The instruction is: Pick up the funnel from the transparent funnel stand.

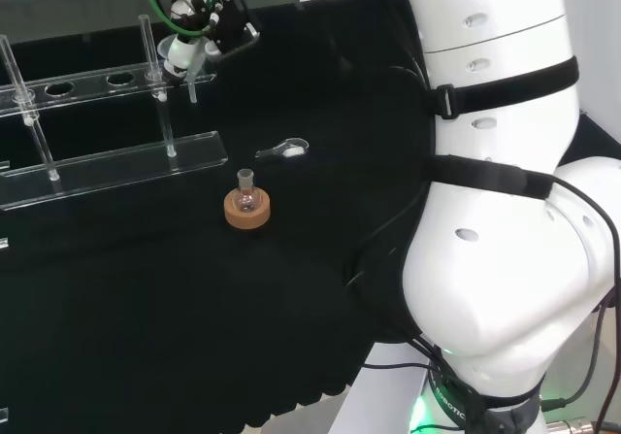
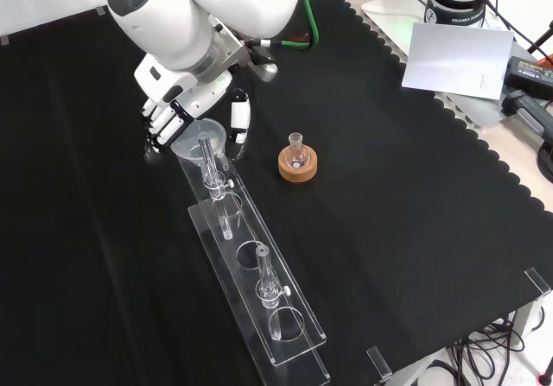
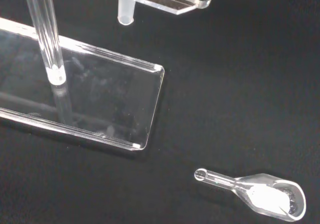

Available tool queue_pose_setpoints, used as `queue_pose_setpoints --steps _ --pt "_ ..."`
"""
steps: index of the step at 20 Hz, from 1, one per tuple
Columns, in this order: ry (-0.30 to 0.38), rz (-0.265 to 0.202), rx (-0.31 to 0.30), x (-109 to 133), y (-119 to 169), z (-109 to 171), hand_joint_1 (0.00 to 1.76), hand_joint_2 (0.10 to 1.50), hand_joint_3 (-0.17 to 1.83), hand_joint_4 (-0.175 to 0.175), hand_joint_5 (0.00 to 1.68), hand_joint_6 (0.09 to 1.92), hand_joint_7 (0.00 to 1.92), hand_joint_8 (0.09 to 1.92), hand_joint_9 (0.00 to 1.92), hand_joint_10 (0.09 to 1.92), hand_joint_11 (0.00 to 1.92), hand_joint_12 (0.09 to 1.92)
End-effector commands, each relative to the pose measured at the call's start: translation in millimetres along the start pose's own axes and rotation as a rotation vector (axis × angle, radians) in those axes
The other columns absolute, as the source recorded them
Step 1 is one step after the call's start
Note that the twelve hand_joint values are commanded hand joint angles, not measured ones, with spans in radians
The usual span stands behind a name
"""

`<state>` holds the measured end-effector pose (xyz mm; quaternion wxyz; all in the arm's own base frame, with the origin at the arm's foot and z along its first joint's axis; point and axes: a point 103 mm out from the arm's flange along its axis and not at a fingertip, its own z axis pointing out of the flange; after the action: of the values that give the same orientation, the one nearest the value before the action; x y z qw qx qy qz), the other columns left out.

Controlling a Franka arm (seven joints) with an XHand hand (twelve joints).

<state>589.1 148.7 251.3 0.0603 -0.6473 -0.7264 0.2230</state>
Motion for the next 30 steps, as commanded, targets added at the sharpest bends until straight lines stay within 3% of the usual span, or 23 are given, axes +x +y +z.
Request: queue_pose_setpoints --steps 1,8,12,20,30 --pt "-0.025 0.026 -0.088 -1 -4 -6 0.55 0.83 0.3 -0.079 0.37 0.09 0.33 0.78 0.55 0.7 0.28 1.45" --pt "-0.028 0.055 -0.25 0 -19 -25 0.58 0.89 0.34 -0.073 0.59 0.1 0.54 0.76 0.71 0.63 0.39 1.36" --pt "-0.05 0.059 -0.269 -1 -38 -48 0.59 0.9 0.35 -0.072 0.61 0.12 0.58 0.76 0.75 0.61 0.43 1.34" --pt "-0.033 0.107 -0.301 -33 -86 -75 0.6 0.89 0.36 -0.074 0.61 0.12 0.59 0.75 0.77 0.6 0.46 1.33" --pt "-0.051 0.191 -0.291 -70 -143 -57 0.61 0.88 0.36 -0.075 0.6 0.12 0.58 0.75 0.78 0.6 0.47 1.32"
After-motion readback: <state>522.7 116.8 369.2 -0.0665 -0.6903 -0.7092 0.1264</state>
